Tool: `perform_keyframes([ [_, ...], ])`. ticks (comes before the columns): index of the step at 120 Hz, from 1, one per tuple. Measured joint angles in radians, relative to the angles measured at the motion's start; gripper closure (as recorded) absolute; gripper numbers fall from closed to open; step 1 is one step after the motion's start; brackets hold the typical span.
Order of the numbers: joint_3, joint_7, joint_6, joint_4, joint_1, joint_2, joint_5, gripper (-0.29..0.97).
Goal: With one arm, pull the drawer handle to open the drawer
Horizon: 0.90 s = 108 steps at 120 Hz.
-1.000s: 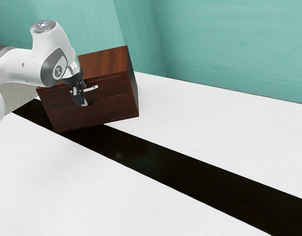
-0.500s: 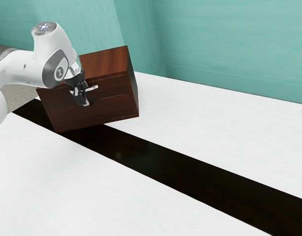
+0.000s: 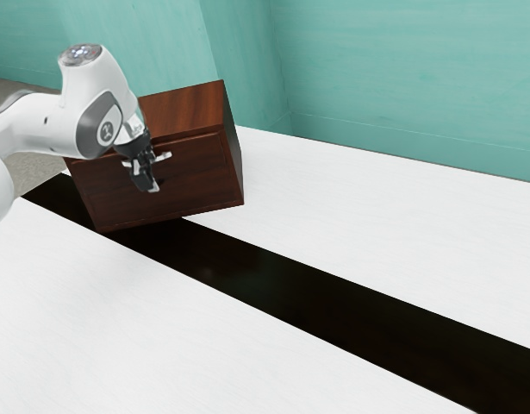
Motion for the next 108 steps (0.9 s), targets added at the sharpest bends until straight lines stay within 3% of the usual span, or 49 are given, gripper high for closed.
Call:
perform_keyframes([
  [108, 0.000, 0.001, -0.070, -0.140, -0.009, -0.127, -0.032, 0.32],
])
